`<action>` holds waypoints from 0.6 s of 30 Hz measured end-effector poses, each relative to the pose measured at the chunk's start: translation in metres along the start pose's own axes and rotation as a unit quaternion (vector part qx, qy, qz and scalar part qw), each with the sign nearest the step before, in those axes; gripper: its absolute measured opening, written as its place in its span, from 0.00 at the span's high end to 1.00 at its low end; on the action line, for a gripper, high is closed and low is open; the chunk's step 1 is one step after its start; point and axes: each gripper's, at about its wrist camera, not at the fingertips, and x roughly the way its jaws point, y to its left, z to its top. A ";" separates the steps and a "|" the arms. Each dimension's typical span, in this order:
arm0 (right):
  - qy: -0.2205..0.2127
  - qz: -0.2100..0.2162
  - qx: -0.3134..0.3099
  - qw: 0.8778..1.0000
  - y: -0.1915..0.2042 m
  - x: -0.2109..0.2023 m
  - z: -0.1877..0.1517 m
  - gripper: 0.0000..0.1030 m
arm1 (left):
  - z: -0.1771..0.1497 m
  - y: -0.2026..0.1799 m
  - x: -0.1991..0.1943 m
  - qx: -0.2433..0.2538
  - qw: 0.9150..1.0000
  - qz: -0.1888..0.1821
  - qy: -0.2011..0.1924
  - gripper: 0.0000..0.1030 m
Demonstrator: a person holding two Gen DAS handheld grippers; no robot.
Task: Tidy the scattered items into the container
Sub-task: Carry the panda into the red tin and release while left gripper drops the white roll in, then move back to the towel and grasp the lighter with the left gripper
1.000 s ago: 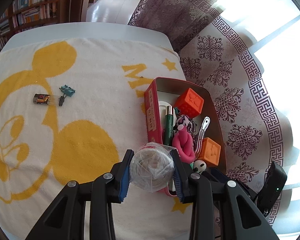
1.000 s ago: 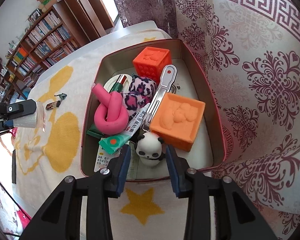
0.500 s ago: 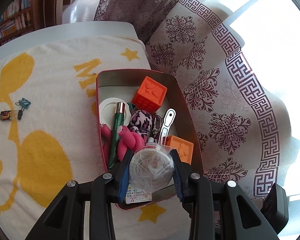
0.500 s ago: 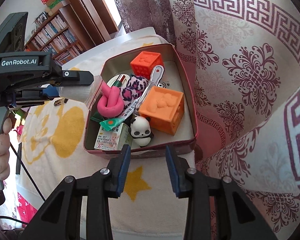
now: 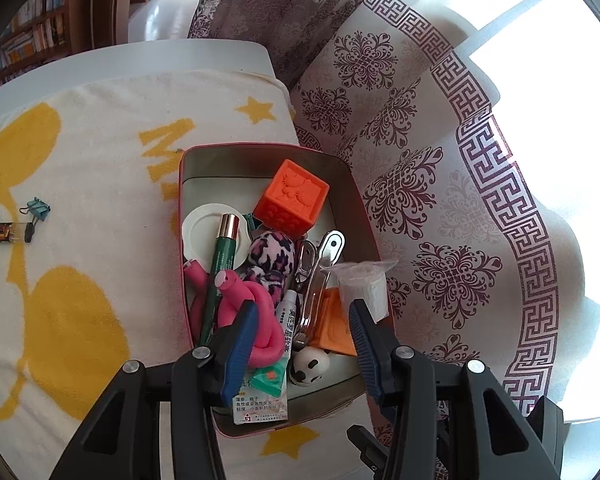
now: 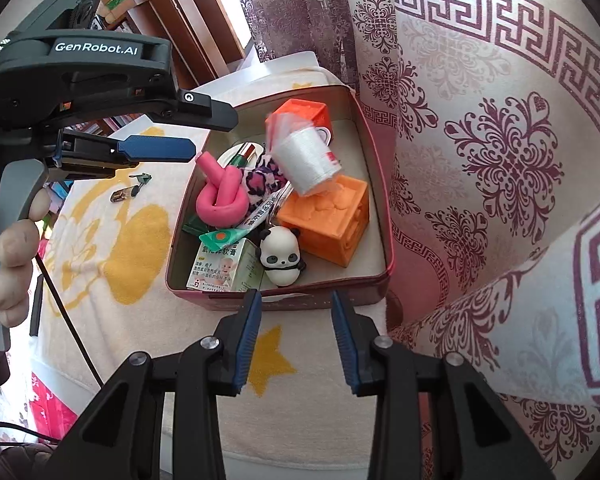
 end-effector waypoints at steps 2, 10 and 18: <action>0.002 0.004 -0.002 1.000 0.002 0.002 0.002 0.61 | -0.001 0.008 -0.003 -0.008 1.000 0.006 -0.002 0.53; 0.011 0.017 -0.020 1.000 0.022 0.011 0.006 0.61 | -0.008 0.044 -0.014 -0.037 0.999 0.027 -0.005 0.53; 0.024 0.032 -0.033 0.999 0.048 0.022 0.010 0.61 | -0.015 0.091 -0.033 -0.072 0.996 0.054 -0.021 0.28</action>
